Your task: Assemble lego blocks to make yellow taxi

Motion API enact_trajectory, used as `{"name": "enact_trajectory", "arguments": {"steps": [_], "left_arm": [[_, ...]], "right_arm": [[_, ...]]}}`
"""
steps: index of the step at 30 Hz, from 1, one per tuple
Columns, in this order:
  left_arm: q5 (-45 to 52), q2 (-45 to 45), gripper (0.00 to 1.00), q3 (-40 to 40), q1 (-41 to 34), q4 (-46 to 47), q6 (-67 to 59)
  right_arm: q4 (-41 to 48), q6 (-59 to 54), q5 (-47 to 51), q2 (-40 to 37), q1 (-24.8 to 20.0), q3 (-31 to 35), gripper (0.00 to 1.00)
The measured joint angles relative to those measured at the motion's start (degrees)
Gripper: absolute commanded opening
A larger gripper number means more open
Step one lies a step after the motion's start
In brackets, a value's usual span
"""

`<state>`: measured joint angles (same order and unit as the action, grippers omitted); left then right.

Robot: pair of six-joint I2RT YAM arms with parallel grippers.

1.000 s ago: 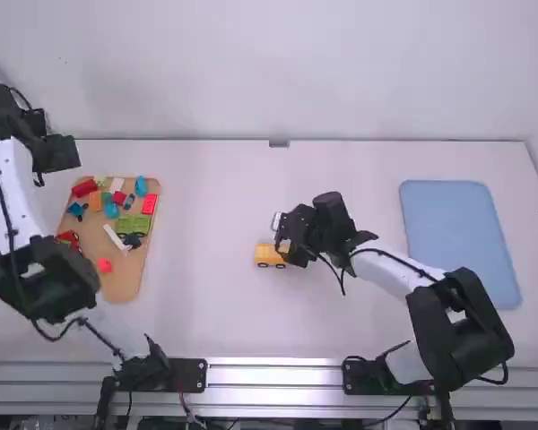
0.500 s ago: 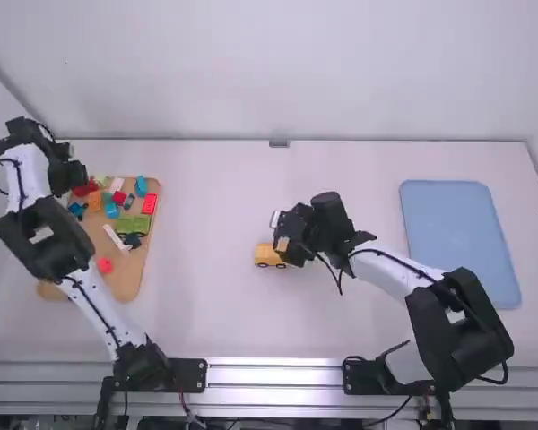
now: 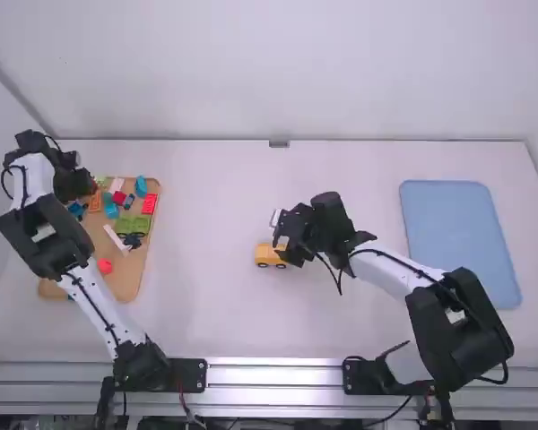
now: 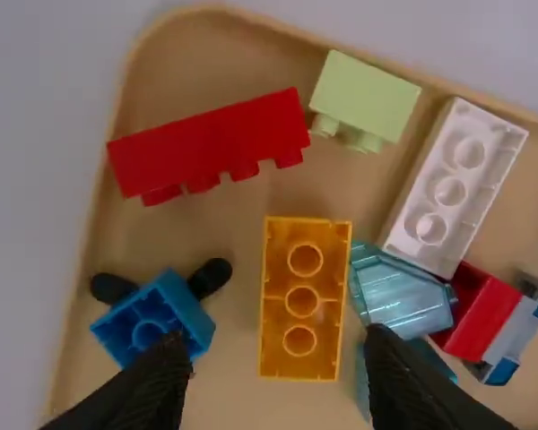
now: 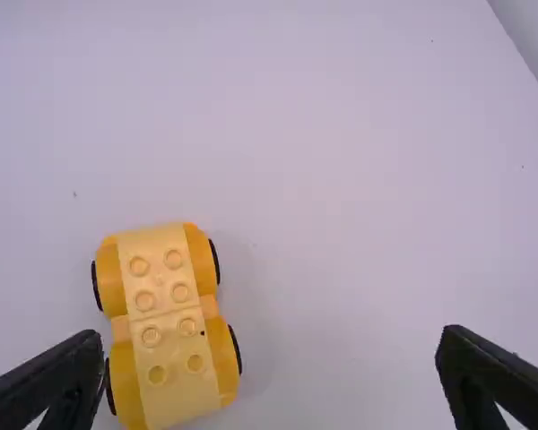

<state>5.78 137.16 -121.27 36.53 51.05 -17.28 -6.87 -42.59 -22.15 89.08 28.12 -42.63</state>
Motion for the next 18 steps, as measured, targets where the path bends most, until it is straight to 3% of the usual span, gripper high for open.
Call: {"name": "enact_trajectory", "arguments": {"steps": [18], "left_arm": [[0.2, 0.0, 0.45, 6.6, 0.0, -6.0, -0.8]], "right_arm": [[0.0, 0.0, 0.0, 0.0, 0.0, 0.0, 0.99]]}}
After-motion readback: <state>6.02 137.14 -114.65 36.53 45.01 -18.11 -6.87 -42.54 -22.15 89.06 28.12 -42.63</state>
